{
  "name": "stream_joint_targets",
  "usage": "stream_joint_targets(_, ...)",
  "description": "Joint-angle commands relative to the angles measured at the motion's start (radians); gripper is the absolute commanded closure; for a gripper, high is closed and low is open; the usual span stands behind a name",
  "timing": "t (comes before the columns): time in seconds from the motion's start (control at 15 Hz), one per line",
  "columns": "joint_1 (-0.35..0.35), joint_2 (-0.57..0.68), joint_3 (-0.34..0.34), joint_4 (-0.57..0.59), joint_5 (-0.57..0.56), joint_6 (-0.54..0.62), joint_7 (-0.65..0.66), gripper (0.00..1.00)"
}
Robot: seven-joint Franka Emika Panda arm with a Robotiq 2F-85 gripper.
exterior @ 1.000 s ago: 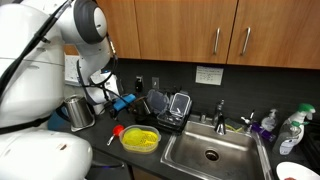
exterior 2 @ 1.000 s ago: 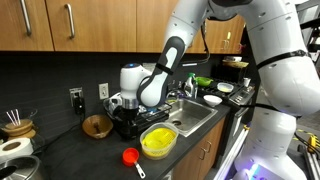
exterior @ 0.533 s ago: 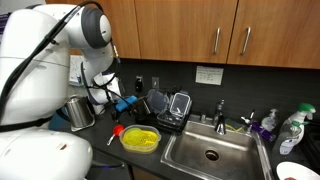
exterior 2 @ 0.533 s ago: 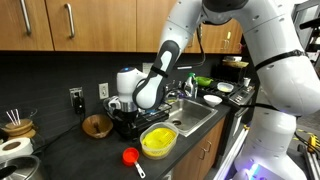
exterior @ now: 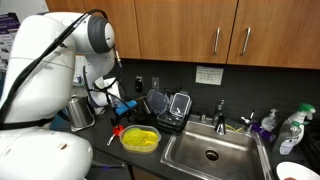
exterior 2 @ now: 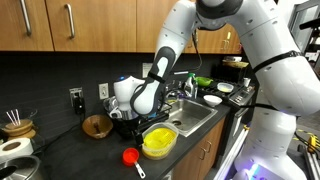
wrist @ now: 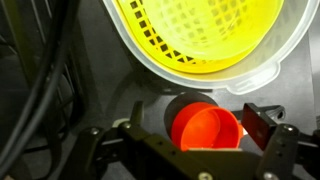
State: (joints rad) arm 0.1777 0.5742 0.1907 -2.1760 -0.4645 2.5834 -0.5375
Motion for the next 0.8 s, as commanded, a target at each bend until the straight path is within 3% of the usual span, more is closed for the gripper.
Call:
stream_joint_targets(0.0, 0.003, 0.004, 0.002, 0.006, 0.002, -0.004, -0.002, 0.0)
stream_joint_targets(0.73, -0.013, -0.001, 0.013, 0.011, 0.004, -0.003, -0.04, 0.0)
